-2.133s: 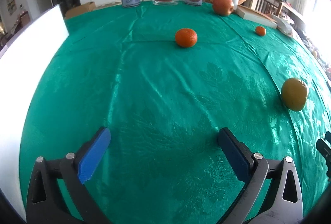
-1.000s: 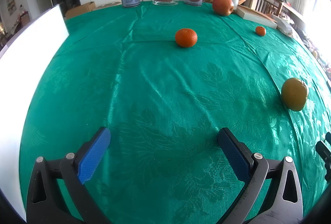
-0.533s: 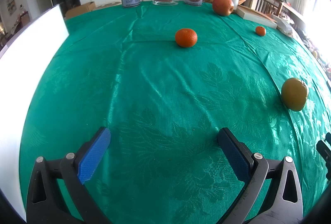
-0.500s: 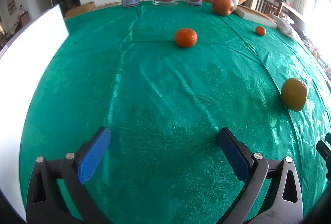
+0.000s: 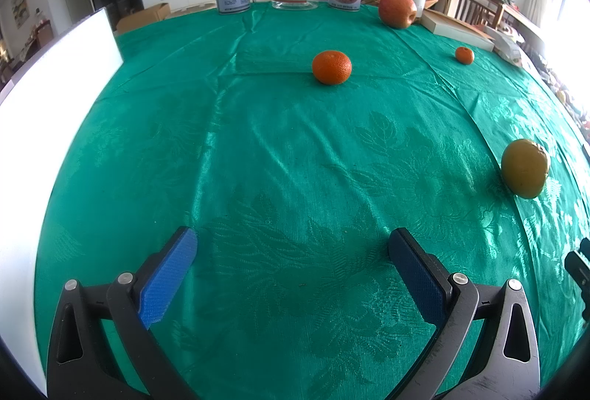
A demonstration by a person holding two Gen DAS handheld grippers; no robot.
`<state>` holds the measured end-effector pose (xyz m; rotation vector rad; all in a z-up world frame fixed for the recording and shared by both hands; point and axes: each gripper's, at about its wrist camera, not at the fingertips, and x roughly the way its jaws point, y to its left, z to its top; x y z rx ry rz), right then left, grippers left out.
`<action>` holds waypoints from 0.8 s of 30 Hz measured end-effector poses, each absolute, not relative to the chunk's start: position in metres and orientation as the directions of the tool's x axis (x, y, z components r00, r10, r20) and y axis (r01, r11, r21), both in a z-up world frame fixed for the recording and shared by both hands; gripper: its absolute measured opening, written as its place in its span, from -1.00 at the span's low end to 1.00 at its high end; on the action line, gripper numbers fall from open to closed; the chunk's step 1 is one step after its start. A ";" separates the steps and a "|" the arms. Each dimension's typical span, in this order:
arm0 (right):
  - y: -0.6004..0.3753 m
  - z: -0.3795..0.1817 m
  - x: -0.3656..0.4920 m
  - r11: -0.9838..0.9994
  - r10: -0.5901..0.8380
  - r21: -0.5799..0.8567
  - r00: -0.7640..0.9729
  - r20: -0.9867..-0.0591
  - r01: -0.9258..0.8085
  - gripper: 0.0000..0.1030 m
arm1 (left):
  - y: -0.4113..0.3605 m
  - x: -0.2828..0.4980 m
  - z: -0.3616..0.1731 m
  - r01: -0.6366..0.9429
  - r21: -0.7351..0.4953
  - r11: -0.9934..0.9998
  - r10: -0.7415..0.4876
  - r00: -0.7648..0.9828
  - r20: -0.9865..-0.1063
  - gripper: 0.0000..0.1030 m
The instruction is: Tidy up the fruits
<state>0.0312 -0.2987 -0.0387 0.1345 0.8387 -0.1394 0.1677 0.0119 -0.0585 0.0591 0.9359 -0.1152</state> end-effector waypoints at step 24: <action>-0.298 -0.041 0.029 0.983 -0.062 0.067 0.654 -0.754 0.171 0.56 | 0.012 0.168 -0.059 0.125 0.001 0.992 -0.073 0.588 -0.806 0.99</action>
